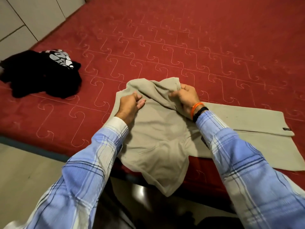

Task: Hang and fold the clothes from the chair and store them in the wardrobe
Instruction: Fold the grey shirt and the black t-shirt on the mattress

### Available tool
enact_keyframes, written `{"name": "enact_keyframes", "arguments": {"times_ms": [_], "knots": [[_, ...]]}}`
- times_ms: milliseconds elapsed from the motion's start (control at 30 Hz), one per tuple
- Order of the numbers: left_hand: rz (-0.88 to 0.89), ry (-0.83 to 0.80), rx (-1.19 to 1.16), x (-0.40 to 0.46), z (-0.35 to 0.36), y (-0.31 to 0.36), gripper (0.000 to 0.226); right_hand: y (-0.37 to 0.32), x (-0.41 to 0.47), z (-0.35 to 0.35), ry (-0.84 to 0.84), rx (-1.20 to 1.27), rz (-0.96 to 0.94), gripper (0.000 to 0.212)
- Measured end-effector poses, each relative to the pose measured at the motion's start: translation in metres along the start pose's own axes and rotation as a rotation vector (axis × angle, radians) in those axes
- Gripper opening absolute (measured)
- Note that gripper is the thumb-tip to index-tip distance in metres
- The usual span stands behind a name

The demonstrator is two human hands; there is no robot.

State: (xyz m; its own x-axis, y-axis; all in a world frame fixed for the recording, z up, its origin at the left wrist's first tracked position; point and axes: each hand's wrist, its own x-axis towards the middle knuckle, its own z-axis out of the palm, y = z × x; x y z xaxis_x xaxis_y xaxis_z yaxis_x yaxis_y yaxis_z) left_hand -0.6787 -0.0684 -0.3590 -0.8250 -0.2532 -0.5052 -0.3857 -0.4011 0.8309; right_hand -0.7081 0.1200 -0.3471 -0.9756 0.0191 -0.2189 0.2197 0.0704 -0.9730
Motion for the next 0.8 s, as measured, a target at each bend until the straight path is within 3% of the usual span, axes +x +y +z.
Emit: {"name": "enact_keyframes", "arguments": {"times_ms": [67, 167, 233, 300, 367, 467, 533, 600, 700, 800], "knots": [[-0.020, -0.005, -0.051, 0.000, -0.001, 0.006, 0.038, 0.001, -0.012, -0.004, -0.232, -0.184, -0.252, 0.016], [-0.038, -0.009, -0.132, 0.003, -0.006, 0.012, 0.041, -0.001, -0.037, -0.015, -0.677, -0.406, -0.195, 0.023], [-0.059, -0.024, -0.124, 0.002, -0.010, 0.016, 0.046, -0.001, -0.046, -0.021, -0.622, -0.263, -0.183, 0.025], [-0.073, -0.014, -0.081, 0.000, -0.011, 0.021, 0.031, 0.001, -0.050, -0.019, -0.366, -0.075, -0.205, 0.028], [-0.055, 0.053, -0.023, 0.005, -0.012, 0.020, 0.017, 0.006, -0.048, -0.016, -0.249, -0.203, -0.202, 0.053], [0.013, 0.166, 0.068, 0.010, -0.011, 0.018, 0.023, 0.015, -0.044, -0.010, -0.335, -0.639, -0.142, 0.077], [0.037, 0.190, 0.110, 0.013, -0.013, 0.019, 0.031, 0.019, -0.041, -0.008, -0.379, -0.797, -0.184, 0.061], [0.047, 0.211, 0.095, 0.019, -0.018, 0.016, 0.033, 0.021, -0.041, -0.011, -0.444, -0.753, -0.194, 0.031], [0.064, 0.200, 0.122, 0.021, -0.023, 0.012, 0.033, 0.022, -0.043, -0.016, -0.523, -0.733, -0.127, 0.027], [0.076, 0.137, 0.143, 0.013, -0.022, 0.014, 0.028, 0.022, -0.046, -0.016, -0.480, -0.711, -0.122, 0.017]]}}
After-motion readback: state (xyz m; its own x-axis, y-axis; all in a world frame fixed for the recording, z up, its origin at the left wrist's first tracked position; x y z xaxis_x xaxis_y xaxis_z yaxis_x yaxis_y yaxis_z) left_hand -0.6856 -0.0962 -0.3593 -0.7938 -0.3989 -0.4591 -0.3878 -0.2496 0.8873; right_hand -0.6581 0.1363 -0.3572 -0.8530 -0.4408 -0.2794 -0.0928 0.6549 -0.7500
